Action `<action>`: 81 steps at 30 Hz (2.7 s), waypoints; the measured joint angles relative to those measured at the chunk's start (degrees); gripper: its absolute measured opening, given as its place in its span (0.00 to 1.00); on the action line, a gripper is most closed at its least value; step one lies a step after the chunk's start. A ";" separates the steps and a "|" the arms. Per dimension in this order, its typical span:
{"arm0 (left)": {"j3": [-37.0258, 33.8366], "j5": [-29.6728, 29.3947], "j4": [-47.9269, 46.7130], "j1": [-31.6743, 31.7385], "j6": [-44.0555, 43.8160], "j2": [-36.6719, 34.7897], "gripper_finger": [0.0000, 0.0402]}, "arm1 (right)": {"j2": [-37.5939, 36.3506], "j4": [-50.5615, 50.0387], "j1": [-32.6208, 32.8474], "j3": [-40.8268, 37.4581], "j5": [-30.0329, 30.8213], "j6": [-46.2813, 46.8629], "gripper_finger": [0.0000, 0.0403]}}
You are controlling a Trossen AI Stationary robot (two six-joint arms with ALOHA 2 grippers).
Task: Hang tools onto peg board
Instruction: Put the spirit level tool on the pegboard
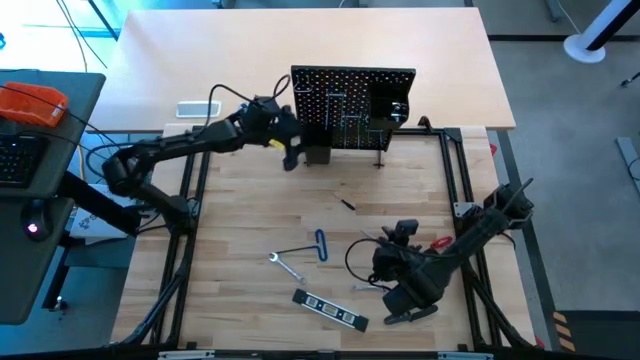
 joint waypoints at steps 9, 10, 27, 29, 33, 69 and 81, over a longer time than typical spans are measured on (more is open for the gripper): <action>-1.32 9.91 -21.81 -15.37 0.25 -7.34 0.52 | 0.00 5.79 1.12 0.00 -0.27 -3.21 0.36; -2.55 9.85 -21.54 -18.07 -0.43 -7.37 0.52 | 0.00 6.85 1.12 0.00 -0.32 -4.02 0.36; -24.48 -16.64 14.91 -54.35 -12.12 -0.18 0.52 | 0.02 15.83 2.61 0.00 -2.38 -8.74 0.36; -24.47 -17.24 17.45 -55.71 -12.96 2.67 0.52 | 0.02 17.14 2.65 0.00 -3.18 -8.76 0.36; -24.46 -16.79 22.77 -57.11 -14.97 7.75 0.52 | 0.02 19.73 2.63 0.00 -5.44 -8.77 0.36; -11.15 -17.67 32.58 -58.20 -21.18 32.02 0.53 | 5.20 65.90 8.64 -11.31 -12.37 -15.60 0.48; -11.36 -17.62 33.93 -57.93 -21.04 31.49 0.41 | 6.47 67.62 9.11 -11.30 -17.39 -13.34 0.52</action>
